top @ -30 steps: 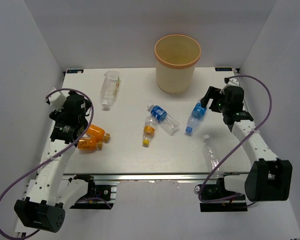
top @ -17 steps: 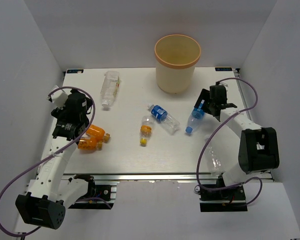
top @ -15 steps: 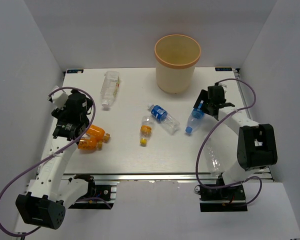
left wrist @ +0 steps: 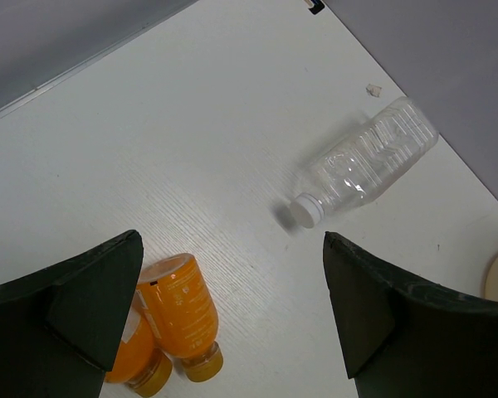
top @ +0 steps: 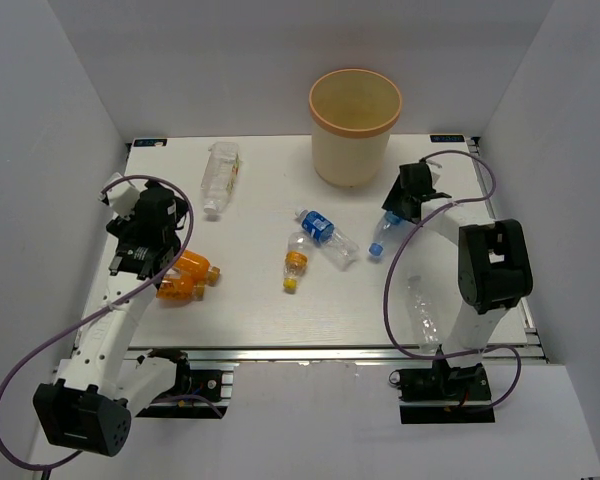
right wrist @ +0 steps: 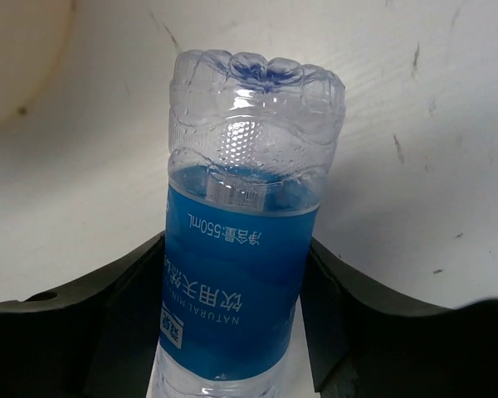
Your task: Put the plastic bottles in the bin
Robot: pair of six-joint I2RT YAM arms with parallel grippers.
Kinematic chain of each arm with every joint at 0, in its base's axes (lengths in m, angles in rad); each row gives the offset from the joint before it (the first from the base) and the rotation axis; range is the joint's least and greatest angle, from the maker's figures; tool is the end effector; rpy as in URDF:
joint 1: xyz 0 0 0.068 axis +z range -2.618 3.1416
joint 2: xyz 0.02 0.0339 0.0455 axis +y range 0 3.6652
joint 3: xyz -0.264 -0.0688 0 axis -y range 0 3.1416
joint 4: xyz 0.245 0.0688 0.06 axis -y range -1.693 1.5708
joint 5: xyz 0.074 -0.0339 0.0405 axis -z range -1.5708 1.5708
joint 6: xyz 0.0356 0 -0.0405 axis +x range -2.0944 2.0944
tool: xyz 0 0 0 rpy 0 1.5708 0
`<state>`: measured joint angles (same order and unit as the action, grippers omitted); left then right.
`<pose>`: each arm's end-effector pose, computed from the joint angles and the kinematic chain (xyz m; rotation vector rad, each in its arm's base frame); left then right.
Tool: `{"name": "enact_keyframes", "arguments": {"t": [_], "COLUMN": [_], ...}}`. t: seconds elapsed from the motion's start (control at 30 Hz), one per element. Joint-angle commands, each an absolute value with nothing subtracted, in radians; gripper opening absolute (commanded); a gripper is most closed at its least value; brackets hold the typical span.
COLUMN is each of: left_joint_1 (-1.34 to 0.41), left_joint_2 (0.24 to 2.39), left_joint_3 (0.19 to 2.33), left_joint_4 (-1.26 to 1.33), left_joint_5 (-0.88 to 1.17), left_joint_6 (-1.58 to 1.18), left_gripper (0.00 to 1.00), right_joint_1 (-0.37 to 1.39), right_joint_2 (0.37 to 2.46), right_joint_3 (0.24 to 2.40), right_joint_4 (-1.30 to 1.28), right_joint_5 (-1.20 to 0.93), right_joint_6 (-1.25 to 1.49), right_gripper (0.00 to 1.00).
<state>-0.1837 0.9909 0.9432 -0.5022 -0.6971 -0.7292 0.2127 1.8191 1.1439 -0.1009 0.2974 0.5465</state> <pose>0.2099 -0.0158 0.3297 -0.9058 1.7678 0.1545 0.3841 0.0723 0.1874 0.5248 2.2444 0.0377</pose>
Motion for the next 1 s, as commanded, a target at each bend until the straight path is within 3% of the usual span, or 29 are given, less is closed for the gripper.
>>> {"name": "enact_keyframes", "arguments": {"t": [0.0, 0.3, 0.43, 0.63, 0.73, 0.83, 0.97], "left_joint_1": [-0.181, -0.183, -0.181, -0.178, -0.175, -0.175, -0.172], "left_joint_2": [1.006, 1.028, 1.046, 1.045, 1.042, 1.046, 1.048], "left_joint_3": [0.956, 0.946, 0.951, 0.940, 0.937, 0.949, 0.951], "left_joint_4": [-0.497, -0.430, -0.426, -0.425, -0.419, -0.425, -0.426], "left_joint_5": [-0.721, -0.703, -0.722, -0.701, -0.701, -0.689, -0.701], "left_joint_6": [-0.722, -0.710, -0.704, -0.707, -0.712, -0.709, -0.704], "left_gripper": [0.98, 0.98, 0.98, 0.98, 0.98, 0.98, 0.98], "right_joint_1": [0.215, 0.213, 0.219, 0.268, 0.296, 0.336, 0.374], "right_joint_2": [1.758, 1.565, 1.519, 1.728, 1.944, 2.058, 2.196], "right_joint_3": [1.212, 1.388, 1.416, 1.783, 2.017, 2.171, 2.259], "right_joint_4": [-0.037, -0.035, 0.165, 0.345, 0.400, 0.414, 0.477], "right_joint_5": [0.363, 0.590, 0.539, 0.408, 0.365, 0.356, 0.356], "right_joint_6": [0.526, 0.316, 0.194, 0.023, 0.006, -0.032, -0.109], "right_gripper": [0.53, 0.52, 0.48, 0.49, 0.50, 0.58, 0.89]}}
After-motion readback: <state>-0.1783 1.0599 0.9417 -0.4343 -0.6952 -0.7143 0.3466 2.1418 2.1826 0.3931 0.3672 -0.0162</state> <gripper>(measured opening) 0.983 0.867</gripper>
